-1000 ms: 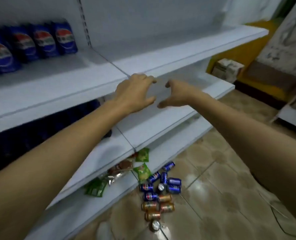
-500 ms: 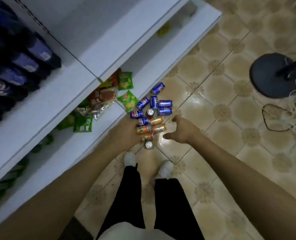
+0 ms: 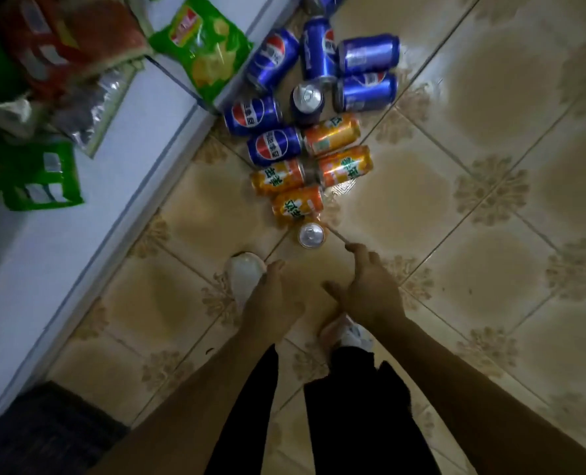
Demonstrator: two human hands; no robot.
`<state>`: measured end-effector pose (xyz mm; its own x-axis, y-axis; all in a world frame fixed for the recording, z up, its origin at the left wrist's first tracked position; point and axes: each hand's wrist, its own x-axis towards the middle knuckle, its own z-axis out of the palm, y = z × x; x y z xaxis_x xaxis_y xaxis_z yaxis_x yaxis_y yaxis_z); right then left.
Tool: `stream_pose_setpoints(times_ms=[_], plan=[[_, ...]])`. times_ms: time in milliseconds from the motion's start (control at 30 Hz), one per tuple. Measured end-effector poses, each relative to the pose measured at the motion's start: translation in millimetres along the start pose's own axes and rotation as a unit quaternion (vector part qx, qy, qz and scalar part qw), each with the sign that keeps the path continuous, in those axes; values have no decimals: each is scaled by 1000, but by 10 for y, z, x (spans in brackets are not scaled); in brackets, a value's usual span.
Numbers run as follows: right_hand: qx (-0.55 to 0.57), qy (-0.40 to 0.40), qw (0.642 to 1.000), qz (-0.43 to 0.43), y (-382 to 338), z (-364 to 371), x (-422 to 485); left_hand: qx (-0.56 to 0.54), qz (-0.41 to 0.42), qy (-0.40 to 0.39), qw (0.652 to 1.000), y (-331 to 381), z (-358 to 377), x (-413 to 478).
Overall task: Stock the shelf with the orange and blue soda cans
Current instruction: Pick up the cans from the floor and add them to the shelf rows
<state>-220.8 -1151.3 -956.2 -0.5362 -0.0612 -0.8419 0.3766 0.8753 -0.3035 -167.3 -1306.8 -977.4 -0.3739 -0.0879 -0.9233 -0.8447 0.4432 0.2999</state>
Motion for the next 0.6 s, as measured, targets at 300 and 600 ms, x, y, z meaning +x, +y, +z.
stream_pose_setpoints(times_ms=[300, 600], plan=[[304, 104, 943, 93, 68, 621, 1747, -366, -113, 167, 908, -239, 106, 1815], [518, 3, 838, 172, -102, 550, 2241, -521, -143, 42, 841, 88, -65, 2170]])
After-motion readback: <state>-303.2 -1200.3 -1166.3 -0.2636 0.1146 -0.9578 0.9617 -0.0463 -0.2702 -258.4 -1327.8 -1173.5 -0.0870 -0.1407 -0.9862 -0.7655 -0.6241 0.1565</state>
